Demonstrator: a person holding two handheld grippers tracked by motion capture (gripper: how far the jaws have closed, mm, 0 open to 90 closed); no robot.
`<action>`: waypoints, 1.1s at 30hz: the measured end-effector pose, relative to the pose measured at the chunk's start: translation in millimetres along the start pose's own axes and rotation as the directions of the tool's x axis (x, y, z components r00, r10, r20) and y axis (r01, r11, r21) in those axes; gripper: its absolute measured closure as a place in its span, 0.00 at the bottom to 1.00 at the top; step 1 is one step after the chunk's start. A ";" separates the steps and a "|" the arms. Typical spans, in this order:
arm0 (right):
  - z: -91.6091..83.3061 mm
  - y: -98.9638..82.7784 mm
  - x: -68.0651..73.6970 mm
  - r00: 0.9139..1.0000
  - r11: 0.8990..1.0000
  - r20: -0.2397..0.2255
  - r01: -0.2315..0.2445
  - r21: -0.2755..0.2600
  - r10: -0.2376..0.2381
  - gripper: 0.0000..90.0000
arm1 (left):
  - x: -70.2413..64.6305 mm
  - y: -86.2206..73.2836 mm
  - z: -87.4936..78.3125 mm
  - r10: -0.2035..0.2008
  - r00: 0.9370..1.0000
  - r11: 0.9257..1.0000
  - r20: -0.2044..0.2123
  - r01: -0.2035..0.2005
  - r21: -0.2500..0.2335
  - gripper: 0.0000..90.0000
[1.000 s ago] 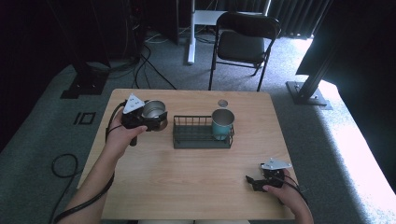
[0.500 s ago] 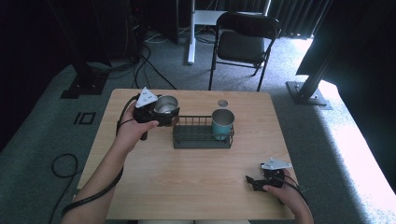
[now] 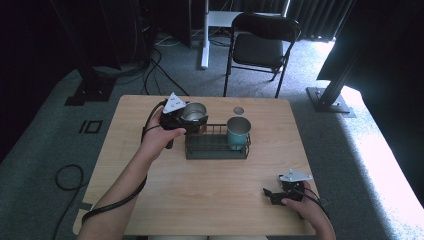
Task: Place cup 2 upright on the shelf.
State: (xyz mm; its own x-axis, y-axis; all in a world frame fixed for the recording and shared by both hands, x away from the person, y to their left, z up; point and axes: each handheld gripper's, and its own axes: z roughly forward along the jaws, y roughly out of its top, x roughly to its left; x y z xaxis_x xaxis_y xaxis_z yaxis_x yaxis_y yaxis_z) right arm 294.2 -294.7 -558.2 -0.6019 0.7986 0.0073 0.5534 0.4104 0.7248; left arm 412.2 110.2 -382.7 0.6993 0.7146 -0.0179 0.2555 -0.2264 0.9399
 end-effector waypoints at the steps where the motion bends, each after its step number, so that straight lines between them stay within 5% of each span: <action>1: 0.0 0.0 0.0 1.000 1.000 0.000 0.000 0.000 0.000 0.12 | -0.7 -0.9 2.0 -0.002 1.000 1.000 0.004 0.002 0.000 0.15; 25: -0.1 0.0 0.2 1.000 1.000 0.000 0.001 0.002 -0.001 0.12 | -1.6 -36.8 45.9 -0.059 0.998 0.996 0.005 0.059 0.060 0.15; 33: -0.1 0.0 0.2 1.000 1.000 0.001 0.001 0.002 -0.001 0.12 | -2.6 -49.5 56.4 -0.044 0.999 0.995 0.003 0.043 0.086 0.15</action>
State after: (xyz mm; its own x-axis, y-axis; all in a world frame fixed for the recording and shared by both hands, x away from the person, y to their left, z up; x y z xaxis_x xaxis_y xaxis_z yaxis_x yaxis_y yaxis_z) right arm 294.1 -294.6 -558.1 -0.6017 0.7987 0.0064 0.5540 0.4116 0.7237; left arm 435.3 82.2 -448.3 0.6898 0.7215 -0.0602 0.3420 -0.2515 0.9054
